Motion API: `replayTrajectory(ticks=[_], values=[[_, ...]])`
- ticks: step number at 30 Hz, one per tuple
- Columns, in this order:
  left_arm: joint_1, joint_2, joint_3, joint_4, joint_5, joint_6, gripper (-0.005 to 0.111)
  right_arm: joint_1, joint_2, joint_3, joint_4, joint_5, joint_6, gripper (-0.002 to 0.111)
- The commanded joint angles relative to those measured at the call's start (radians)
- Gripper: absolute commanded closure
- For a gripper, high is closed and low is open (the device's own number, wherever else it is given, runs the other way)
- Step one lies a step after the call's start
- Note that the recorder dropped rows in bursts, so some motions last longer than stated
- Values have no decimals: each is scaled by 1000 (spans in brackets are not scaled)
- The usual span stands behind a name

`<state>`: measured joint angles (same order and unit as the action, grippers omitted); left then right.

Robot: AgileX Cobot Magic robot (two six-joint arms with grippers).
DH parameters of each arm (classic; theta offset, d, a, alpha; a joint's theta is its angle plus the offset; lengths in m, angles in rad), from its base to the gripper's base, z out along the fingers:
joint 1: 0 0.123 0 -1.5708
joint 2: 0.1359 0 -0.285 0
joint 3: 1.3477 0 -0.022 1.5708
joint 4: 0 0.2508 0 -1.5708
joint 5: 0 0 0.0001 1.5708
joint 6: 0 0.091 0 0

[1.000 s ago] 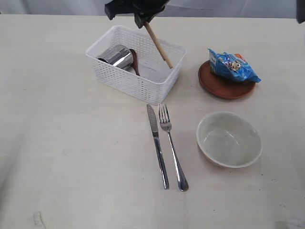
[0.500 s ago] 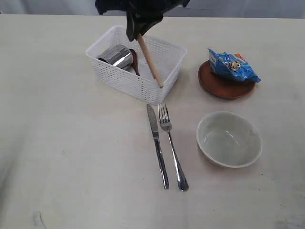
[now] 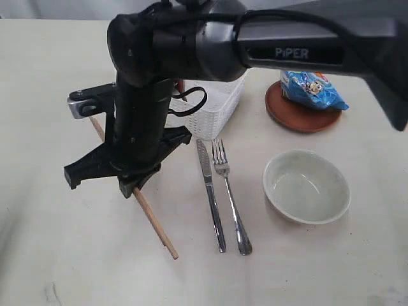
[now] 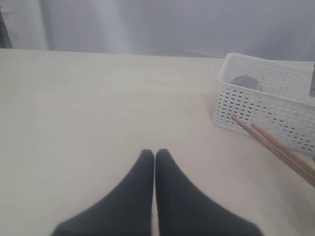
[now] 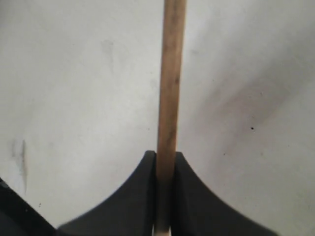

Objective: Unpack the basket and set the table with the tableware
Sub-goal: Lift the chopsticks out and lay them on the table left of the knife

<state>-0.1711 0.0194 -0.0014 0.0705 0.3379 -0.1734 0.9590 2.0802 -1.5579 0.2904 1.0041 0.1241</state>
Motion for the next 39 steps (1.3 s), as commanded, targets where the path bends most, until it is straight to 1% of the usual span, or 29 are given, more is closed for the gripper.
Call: replayTrajectory(ticks=[1, 9, 10, 12, 14, 16, 17, 18, 23, 29, 34, 37, 39], values=[[-3, 3, 1, 0, -10, -5, 106, -7, 66, 5, -12, -2, 10, 108], [-3, 3, 1, 0, -10, -5, 106, -7, 76, 1, -68, -10, 14, 108], [-3, 3, 1, 0, -10, -5, 106, -7, 76, 1, -68, -10, 14, 105], [-3, 3, 1, 0, -10, -5, 106, -7, 76, 1, -68, -10, 14, 94], [-3, 3, 1, 0, -10, -5, 106, -7, 76, 1, -68, -10, 14, 77], [-3, 3, 1, 0, -10, -5, 106, -7, 76, 1, -68, -8, 14, 63], [-3, 3, 1, 0, -10, -5, 106, -7, 76, 1, -69, -5, 14, 60], [-3, 3, 1, 0, -10, -5, 106, -7, 74, 1, -69, -3, 14, 59], [-3, 3, 1, 0, -10, -5, 106, -7, 24, -12, -86, 0, 9, 63], [-3, 3, 1, 0, -10, -5, 106, -11, -56, -116, -175, 97, 34, 65], [-3, 3, 1, 0, -10, -5, 106, -11, -108, -218, -314, 210, 86, 65], [-3, 3, 1, 0, -10, -5, 106, -24, -127, -249, -481, 217, 179, 65], [-3, 3, 1, 0, -10, -5, 106, -58, -132, -251, -526, 217, 214, 65]])
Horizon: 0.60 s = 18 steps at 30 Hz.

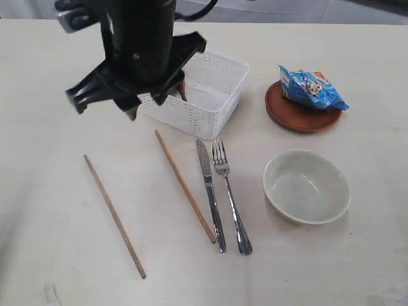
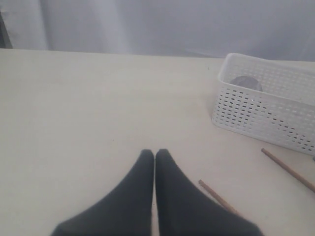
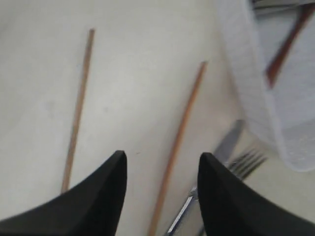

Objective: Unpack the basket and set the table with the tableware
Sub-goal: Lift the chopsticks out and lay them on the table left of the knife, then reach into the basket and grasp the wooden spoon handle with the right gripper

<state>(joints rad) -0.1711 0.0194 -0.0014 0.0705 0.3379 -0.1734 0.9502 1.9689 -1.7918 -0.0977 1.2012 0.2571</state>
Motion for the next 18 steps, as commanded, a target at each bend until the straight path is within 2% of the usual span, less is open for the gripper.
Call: replayTrajectory(ticks=[1, 7, 11, 18], values=[[-3, 3, 1, 0, -10, -5, 106, -75, -20, -17, -120, 20, 81, 65], [-3, 3, 1, 0, -10, -5, 106, -247, 17, -17, 27, -19, 22, 65], [-3, 3, 1, 0, -10, -5, 106, -340, 95, -19, 172, -52, -90, 65], [-3, 3, 1, 0, -10, -5, 106, -355, 242, -111, 169, -106, -169, 65]])
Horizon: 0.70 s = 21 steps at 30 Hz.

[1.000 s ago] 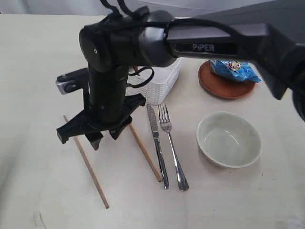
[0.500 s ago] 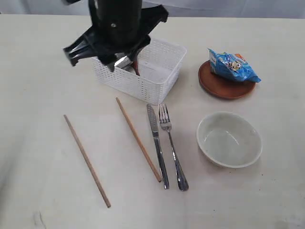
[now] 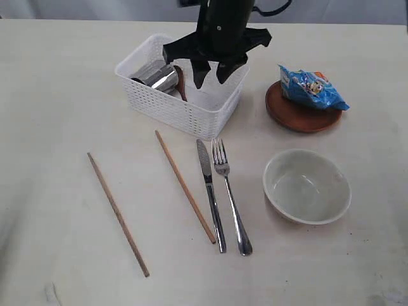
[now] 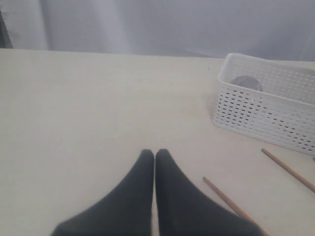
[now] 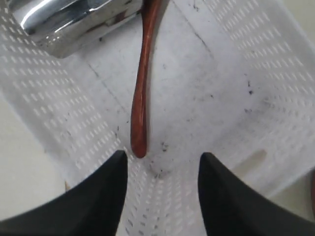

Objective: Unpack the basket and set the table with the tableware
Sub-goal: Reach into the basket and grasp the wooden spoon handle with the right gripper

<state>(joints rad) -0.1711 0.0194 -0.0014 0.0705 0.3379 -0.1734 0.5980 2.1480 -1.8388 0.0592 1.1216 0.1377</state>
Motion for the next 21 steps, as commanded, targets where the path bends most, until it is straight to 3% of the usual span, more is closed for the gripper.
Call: replayTrajectory(ticks=[1, 10, 21], values=[[-3, 3, 1, 0, -10, -5, 106, 1, 89, -88, 14, -27, -57, 65], [-3, 3, 1, 0, -10, -5, 106, 12, 300, -322, 14, 54, -73, 65], [-3, 3, 1, 0, -10, -5, 106, 37, 369, -340, 16, 60, -93, 65]])
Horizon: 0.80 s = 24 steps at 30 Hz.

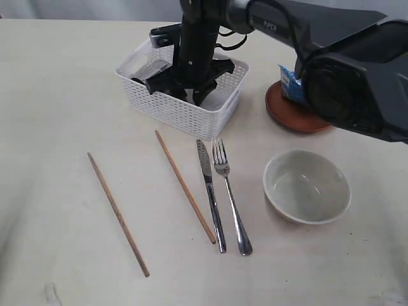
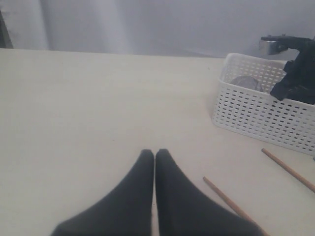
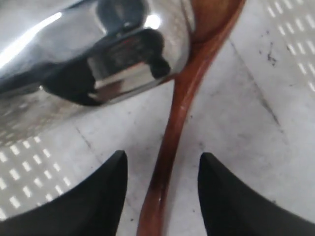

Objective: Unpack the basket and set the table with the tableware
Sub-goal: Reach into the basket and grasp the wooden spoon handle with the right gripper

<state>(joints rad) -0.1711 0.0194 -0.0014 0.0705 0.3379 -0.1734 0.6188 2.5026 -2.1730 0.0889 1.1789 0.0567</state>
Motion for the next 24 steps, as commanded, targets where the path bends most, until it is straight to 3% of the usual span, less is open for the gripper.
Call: replayTrajectory(ticks=[1, 6, 12, 24], values=[[-3, 3, 1, 0, -10, -5, 106, 16, 17, -6, -15, 3, -12, 65], [-3, 3, 1, 0, -10, -5, 106, 16, 28, -6, -29, 20, -12, 67], [-3, 3, 1, 0, -10, -5, 106, 16, 24, -6, -51, 42, -28, 108], [-3, 3, 1, 0, -10, -5, 106, 23, -58, -128, -75, 42, -36, 109]])
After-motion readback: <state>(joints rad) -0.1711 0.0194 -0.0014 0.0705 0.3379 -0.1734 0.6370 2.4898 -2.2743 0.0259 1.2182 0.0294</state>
